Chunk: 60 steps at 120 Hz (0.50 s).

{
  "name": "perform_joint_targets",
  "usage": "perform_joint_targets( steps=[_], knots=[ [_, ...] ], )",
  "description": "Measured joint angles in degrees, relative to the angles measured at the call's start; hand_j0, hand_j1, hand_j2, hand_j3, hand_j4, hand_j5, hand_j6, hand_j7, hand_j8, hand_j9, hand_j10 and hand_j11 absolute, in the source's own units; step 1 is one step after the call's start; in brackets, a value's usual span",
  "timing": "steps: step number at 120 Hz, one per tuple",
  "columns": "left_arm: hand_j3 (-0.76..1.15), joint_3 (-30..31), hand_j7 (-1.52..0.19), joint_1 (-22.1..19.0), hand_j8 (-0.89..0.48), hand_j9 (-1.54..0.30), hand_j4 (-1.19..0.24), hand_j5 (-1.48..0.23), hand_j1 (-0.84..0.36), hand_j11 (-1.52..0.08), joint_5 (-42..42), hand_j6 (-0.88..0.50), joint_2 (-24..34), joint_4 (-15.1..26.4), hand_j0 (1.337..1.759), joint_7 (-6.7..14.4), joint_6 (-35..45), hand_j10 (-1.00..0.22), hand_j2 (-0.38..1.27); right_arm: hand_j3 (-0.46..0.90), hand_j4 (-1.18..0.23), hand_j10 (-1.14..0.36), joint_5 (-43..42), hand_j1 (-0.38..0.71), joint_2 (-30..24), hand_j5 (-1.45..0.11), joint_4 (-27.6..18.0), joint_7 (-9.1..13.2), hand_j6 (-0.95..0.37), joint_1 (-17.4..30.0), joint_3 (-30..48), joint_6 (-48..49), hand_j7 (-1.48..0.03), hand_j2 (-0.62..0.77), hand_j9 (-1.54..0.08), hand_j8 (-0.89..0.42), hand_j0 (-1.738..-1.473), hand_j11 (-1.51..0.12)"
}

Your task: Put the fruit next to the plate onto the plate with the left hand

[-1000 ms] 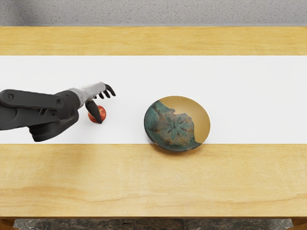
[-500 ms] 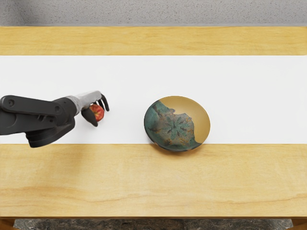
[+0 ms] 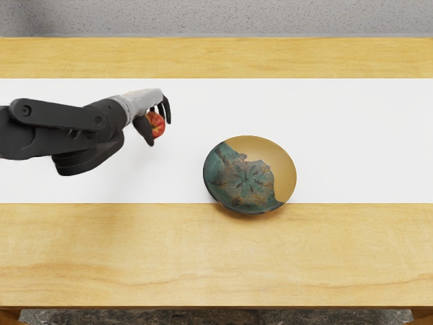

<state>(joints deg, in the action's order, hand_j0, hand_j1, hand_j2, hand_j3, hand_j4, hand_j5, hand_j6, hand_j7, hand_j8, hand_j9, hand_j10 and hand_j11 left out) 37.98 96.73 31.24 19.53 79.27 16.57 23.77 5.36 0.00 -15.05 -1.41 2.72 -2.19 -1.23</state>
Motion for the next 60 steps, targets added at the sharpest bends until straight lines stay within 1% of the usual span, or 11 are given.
perform_joint_targets(
  steps=[5,8,12,13,20,32,40,56,60],
  knots=[
    [0.00,0.1,-0.91,2.4,-0.34,-0.90,-0.65,-0.94,-0.25,-0.91,-1.0,-0.40,-2.9,0.0,1.655,0.2,0.0,-0.55,0.31,0.00,-0.03,-0.03,0.0,-0.31,0.0,-0.04,0.0,0.0,-0.03,0.0,0.0,0.0,-0.04,-0.01,-0.04,-0.03,-1.658,-0.04],
    [0.00,0.1,-0.91,3.5,-0.34,-0.90,-0.65,-0.94,-0.26,-0.91,-1.4,-0.40,-4.4,0.0,1.655,0.4,-0.1,-0.54,0.28,0.00,-0.03,-0.03,0.0,-0.31,0.0,-0.04,0.0,0.0,-0.03,0.0,0.0,0.0,-0.04,-0.01,-0.04,-0.03,-1.658,-0.04],
    [0.00,0.2,-0.91,5.1,-0.34,-0.90,-0.65,-0.94,-0.26,-0.91,-2.3,-0.39,-6.6,0.1,1.655,0.7,-0.1,-0.54,0.29,0.00,-0.03,-0.03,0.0,-0.31,0.0,-0.04,0.0,0.0,-0.03,0.0,0.0,0.0,-0.04,-0.01,-0.04,-0.03,-1.658,-0.04],
    [0.00,0.2,-0.91,5.5,-0.34,-0.90,-0.65,-0.94,-0.26,-0.91,-2.5,-0.38,-7.2,0.1,1.655,0.8,-0.1,-0.54,0.33,0.00,-0.03,-0.03,0.0,-0.31,0.0,-0.04,0.0,0.0,-0.03,0.0,0.0,0.0,-0.04,-0.01,-0.04,-0.03,-1.658,-0.04],
    [0.00,0.3,-0.91,7.8,-0.35,-0.90,-0.65,-0.94,-0.27,-0.91,-4.1,-0.39,-10.9,0.1,1.655,1.3,-0.2,-0.55,0.31,0.00,-0.03,-0.03,0.0,-0.31,0.0,-0.04,0.0,0.0,-0.03,0.0,0.0,0.0,-0.04,-0.01,-0.04,-0.03,-1.658,-0.04],
    [0.00,0.3,-0.91,11.2,-0.35,-0.90,-0.65,-0.94,-0.28,-0.90,-7.4,-0.38,-17.0,0.2,1.656,2.0,-0.2,-0.55,0.37,0.00,-0.03,-0.03,0.0,-0.31,0.0,-0.04,0.0,0.0,-0.03,0.0,0.0,0.0,-0.04,-0.01,-0.04,-0.03,-1.658,-0.04],
    [0.00,0.3,-0.91,11.9,-0.33,-0.90,-0.64,-0.95,-0.30,-0.91,-9.3,-0.37,-19.4,0.4,1.656,2.1,-0.1,-0.55,0.39,0.00,-0.03,-0.03,0.0,-0.31,0.0,-0.04,0.0,0.0,-0.03,0.0,0.0,0.0,-0.04,-0.01,-0.04,-0.03,-1.658,-0.04],
    [0.00,0.1,-0.91,12.2,-0.33,-0.90,-0.64,-0.95,-0.31,-0.90,-12.2,-0.37,-19.5,1.6,1.656,2.2,0.1,-0.54,0.40,0.00,-0.03,-0.03,0.0,-0.31,0.0,-0.04,0.0,0.0,-0.03,0.0,0.0,0.0,-0.04,-0.01,-0.04,-0.03,-1.658,-0.04],
    [0.00,0.0,-0.90,11.7,-0.33,-0.90,-0.64,-0.94,-0.31,-0.90,-12.8,-0.37,-19.5,1.8,1.656,2.2,0.2,-0.53,0.38,0.00,-0.03,-0.03,0.0,-0.31,0.0,-0.04,0.0,0.0,-0.03,0.0,0.0,0.0,-0.04,-0.01,-0.04,-0.03,-1.658,-0.04]
  ],
)
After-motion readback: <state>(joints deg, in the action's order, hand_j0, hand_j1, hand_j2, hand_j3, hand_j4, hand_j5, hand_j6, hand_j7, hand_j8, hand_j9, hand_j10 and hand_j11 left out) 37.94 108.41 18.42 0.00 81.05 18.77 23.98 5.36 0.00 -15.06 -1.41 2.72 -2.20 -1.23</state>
